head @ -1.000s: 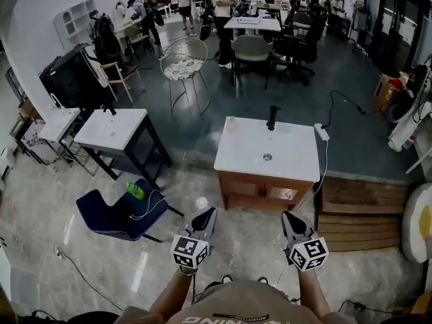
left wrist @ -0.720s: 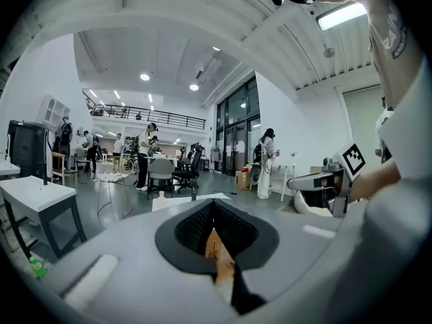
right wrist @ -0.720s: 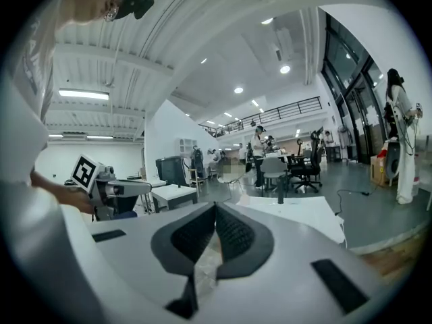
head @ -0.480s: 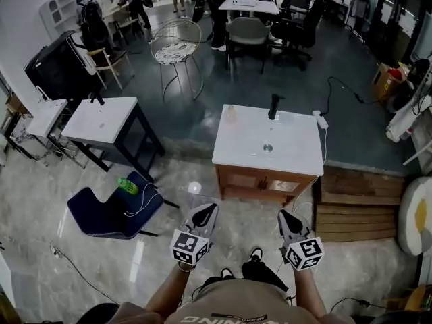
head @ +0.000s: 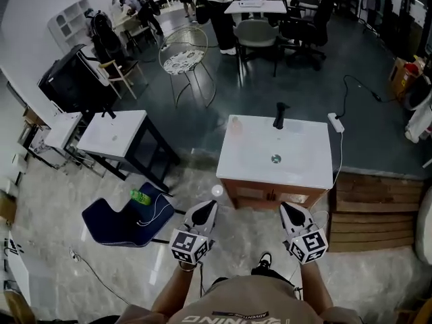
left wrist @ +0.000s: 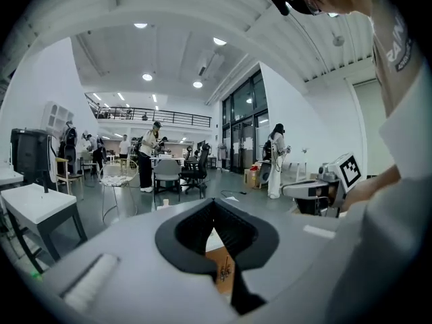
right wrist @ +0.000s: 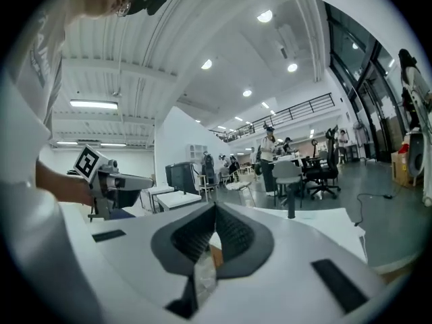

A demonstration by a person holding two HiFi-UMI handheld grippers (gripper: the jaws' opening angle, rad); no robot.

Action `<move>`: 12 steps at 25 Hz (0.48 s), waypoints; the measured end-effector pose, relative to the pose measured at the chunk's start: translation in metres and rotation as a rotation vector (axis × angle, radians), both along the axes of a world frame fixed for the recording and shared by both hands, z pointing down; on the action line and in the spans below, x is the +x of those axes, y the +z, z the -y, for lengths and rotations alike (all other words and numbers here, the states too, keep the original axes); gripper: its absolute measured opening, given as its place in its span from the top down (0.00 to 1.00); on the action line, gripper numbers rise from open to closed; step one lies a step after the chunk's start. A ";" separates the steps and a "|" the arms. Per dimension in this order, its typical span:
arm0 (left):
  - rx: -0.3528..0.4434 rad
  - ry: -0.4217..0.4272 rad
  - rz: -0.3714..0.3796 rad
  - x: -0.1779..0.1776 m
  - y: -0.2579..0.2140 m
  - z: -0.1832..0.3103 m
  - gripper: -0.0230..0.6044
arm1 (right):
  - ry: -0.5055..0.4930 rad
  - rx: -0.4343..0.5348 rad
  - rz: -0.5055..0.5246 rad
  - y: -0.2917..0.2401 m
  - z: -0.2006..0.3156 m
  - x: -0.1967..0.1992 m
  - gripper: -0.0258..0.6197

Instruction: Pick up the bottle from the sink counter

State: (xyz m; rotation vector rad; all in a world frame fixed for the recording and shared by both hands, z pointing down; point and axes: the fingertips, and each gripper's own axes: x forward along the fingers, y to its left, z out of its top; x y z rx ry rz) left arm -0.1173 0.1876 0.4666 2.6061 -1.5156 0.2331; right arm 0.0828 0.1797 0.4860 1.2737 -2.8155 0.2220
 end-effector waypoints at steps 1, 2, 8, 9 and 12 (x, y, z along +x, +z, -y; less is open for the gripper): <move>-0.006 -0.008 -0.011 0.002 0.000 0.006 0.95 | -0.013 0.004 0.011 0.000 0.009 0.003 0.94; -0.012 -0.018 -0.022 0.003 0.001 0.012 0.95 | -0.028 0.006 0.022 0.001 0.017 0.004 0.94; -0.022 -0.078 -0.019 0.019 0.013 0.035 0.95 | -0.091 0.001 0.019 0.014 0.058 0.013 0.94; -0.025 -0.087 -0.014 0.020 0.014 0.039 0.95 | -0.098 -0.007 0.021 0.017 0.064 0.012 0.94; -0.059 -0.120 0.018 0.013 0.025 0.051 0.95 | -0.125 -0.033 0.031 0.026 0.078 0.006 0.94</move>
